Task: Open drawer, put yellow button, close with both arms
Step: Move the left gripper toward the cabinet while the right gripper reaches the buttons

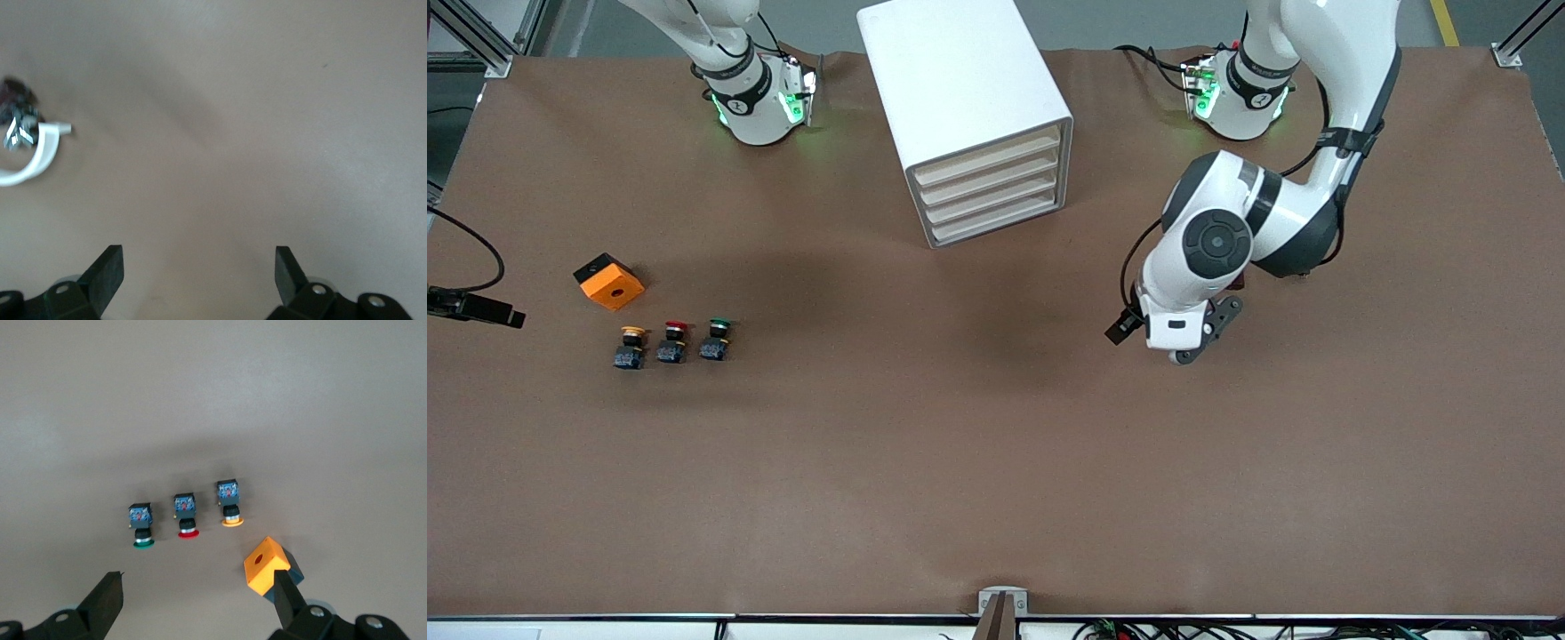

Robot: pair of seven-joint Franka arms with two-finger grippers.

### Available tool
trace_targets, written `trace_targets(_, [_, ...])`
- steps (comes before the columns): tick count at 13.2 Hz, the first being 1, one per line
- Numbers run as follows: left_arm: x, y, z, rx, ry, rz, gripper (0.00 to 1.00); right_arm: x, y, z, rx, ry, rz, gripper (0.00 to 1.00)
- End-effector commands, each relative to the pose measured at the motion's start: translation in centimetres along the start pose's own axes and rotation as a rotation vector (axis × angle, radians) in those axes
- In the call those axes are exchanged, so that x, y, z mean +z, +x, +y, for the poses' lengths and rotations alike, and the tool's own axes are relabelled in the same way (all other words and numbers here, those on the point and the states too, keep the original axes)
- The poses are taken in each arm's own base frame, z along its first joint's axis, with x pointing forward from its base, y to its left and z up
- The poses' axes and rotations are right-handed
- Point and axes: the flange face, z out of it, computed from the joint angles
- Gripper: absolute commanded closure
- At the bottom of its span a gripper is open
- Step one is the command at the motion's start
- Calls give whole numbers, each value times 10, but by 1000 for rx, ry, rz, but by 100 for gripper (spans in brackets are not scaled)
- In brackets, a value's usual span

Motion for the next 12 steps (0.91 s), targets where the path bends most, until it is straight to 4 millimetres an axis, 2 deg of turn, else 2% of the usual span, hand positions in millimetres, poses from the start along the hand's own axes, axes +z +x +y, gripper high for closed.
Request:
trace_targets(1, [2,-9,10,-155,-7,-101,0,28,-2,2,-17,-16,24,0])
trace_targets(3, [8,-16,9,-196,27,-189,0,59,-3,2,-20,-19,41,0])
trace_targets(5, [9,-28,8,-212,95,-279,0,97,-11,9,-28,-21,64,0])
trace_targets(7, [14,-46,5,-243,187,-318,0,124,-19,28,-62,-27,93,0])
trace_targets(9, [34,-50,1,-281,294,-356,0,144,-26,44,-66,-35,129,0])
trace_targets(12, [55,-61,-12,-313,463,-432,0,180,-41,48,-55,-40,156,0])
